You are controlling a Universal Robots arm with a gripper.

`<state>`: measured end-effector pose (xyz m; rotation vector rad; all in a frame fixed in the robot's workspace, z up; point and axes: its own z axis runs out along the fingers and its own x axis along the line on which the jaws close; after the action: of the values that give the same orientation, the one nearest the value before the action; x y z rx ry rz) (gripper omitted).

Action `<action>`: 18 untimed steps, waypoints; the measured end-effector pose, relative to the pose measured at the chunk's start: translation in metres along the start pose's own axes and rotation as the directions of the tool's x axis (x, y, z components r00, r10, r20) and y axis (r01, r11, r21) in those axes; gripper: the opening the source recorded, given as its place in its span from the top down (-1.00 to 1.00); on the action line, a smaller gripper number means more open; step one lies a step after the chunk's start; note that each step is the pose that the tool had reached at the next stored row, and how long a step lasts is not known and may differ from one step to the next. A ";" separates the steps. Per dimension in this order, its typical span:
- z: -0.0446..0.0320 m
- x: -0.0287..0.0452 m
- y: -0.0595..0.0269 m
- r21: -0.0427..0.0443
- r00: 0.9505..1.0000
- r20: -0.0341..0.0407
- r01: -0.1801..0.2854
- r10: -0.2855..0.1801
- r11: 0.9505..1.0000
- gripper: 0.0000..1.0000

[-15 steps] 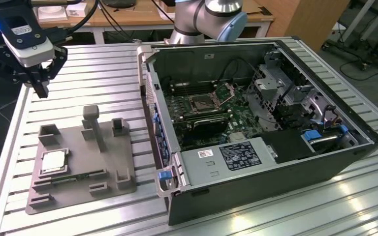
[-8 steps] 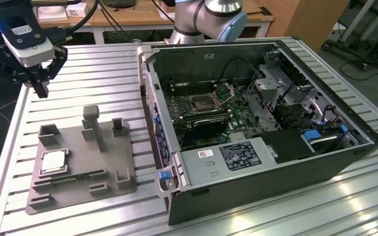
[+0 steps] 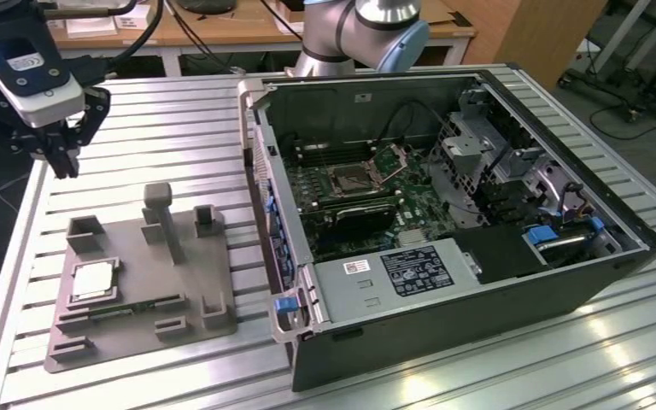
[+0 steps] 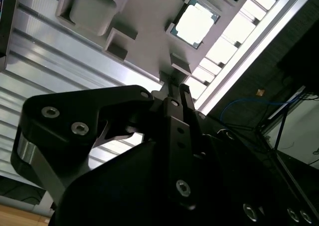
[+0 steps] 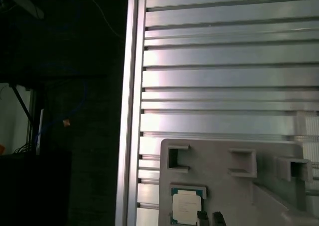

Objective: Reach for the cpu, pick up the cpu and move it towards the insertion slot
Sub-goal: 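Reach for the cpu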

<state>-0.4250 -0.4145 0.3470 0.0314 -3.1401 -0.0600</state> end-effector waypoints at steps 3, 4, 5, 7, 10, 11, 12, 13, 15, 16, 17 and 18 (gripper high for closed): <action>0.0005 0.0013 -0.0024 0.000 1.000 0.000 0.000 0.000 1.000 0.65; 0.0006 0.0014 -0.0025 0.000 1.000 0.000 0.000 0.000 1.000 0.65; 0.0006 0.0014 -0.0025 0.000 1.000 0.000 0.000 0.000 1.000 0.65; 0.0006 0.0013 -0.0026 0.000 1.000 0.000 0.000 0.000 1.000 0.65; 0.0006 0.0013 -0.0027 0.000 1.000 0.000 0.000 0.000 1.000 0.65; 0.0006 0.0013 -0.0027 0.000 1.000 0.000 0.000 0.000 1.000 0.65; 0.0006 0.0013 -0.0027 0.000 1.000 0.000 0.000 0.000 1.000 0.65; 0.0007 0.0013 -0.0027 0.000 1.000 0.000 0.000 0.000 1.000 0.65; 0.0007 0.0013 -0.0027 0.000 1.000 0.000 0.000 0.000 1.000 0.65; 0.0007 0.0013 -0.0028 0.000 1.000 0.000 0.000 0.000 1.000 0.65; 0.0007 0.0013 -0.0028 0.000 1.000 0.000 0.000 0.000 1.000 0.65; 0.0007 0.0013 -0.0028 0.000 1.000 0.000 0.000 0.000 1.000 0.62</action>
<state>-0.4262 -0.4173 0.3461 0.0317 -3.1400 -0.0601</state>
